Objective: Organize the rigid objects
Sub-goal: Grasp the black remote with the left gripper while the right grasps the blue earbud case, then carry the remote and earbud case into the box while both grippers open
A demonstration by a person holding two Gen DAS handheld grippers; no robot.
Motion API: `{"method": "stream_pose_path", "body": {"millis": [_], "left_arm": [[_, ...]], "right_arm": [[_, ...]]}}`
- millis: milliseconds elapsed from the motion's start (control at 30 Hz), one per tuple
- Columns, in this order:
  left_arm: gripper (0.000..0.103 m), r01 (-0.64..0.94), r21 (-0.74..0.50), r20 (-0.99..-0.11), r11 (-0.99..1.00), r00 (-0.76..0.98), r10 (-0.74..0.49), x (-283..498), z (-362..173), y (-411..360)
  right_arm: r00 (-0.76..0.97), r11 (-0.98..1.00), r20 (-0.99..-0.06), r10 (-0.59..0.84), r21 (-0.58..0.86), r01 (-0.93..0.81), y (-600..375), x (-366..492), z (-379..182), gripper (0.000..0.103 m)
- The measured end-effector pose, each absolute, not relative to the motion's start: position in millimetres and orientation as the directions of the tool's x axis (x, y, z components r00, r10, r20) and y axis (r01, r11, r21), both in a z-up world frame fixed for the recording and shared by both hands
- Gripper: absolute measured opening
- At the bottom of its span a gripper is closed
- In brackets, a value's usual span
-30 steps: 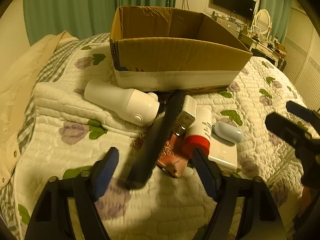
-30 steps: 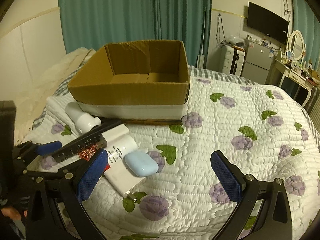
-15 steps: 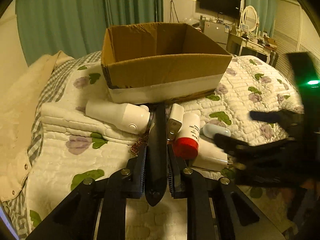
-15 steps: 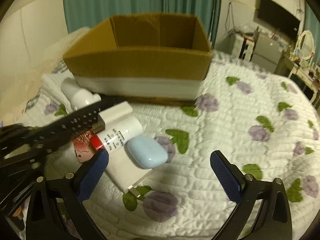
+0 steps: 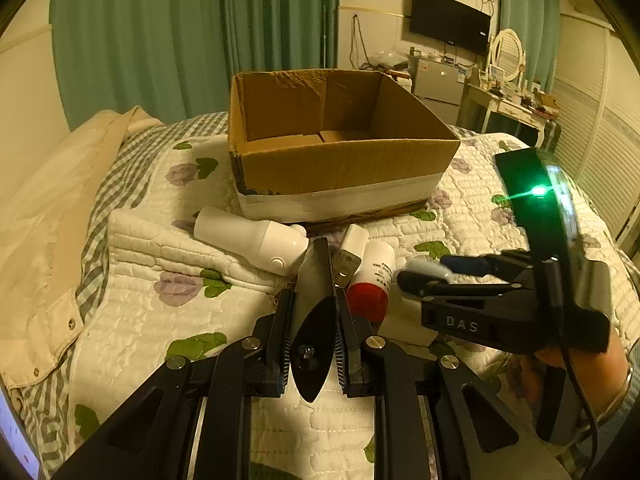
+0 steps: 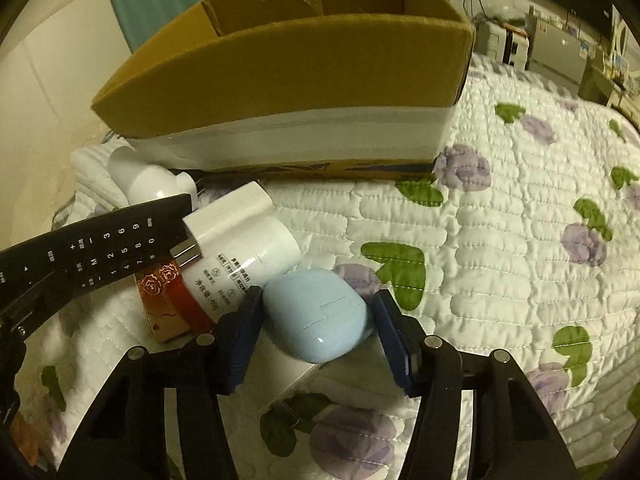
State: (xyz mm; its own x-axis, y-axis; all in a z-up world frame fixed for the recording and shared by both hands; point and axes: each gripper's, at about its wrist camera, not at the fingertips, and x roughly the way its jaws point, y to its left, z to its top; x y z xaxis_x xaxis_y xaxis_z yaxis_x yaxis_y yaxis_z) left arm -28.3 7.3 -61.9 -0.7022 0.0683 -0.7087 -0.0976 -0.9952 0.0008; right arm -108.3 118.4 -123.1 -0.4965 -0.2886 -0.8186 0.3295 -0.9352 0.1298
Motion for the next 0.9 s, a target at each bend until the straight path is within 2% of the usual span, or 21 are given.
{"method": "stream_pose_path", "body": {"millis": [133,300,567,667,767,900], "left_arm": [[0.018,-0.077,-0.007,-0.694,-0.997,-0.717,0.06,-23.8,-50.2,5.5],[0.018,-0.056,-0.011,-0.649,-0.998,-0.759,0.05,-23.6,-18.3,3.8],[0.017,-0.043,-0.006,-0.515,-0.999,-0.856,0.04,-54.3,55.3,7.6],[0.017,-0.04,-0.006,-0.482,-0.999,-0.875,0.038,-79.9,73.2,9.5],[0.017,-0.025,0.002,-0.474,-1.0,-0.88,0.021,-111.1,75.5,9.5],[0.017,-0.009,0.023,-0.513,-1.0,-0.858,-0.004,-152.7,49.8,7.5]], "right_arm": [[-0.572,-0.937,-0.774,-0.271,0.074,0.343,116.9,-91.4,-104.4,0.055],[-0.64,-0.94,-0.713,-0.286,0.079,0.332,130.5,-78.9,-64.6,0.055],[-0.74,-0.934,-0.592,-0.319,0.063,0.353,132.5,-99.0,25.4,0.055],[-0.758,-0.93,-0.567,-0.322,0.041,0.365,129.3,-115.5,42.0,0.055],[-0.765,-0.927,-0.559,-0.319,0.018,0.373,124.6,-132.8,48.6,0.055],[-0.76,-0.926,-0.573,-0.308,-0.002,0.377,122.4,-157.2,44.4,0.055]]}}
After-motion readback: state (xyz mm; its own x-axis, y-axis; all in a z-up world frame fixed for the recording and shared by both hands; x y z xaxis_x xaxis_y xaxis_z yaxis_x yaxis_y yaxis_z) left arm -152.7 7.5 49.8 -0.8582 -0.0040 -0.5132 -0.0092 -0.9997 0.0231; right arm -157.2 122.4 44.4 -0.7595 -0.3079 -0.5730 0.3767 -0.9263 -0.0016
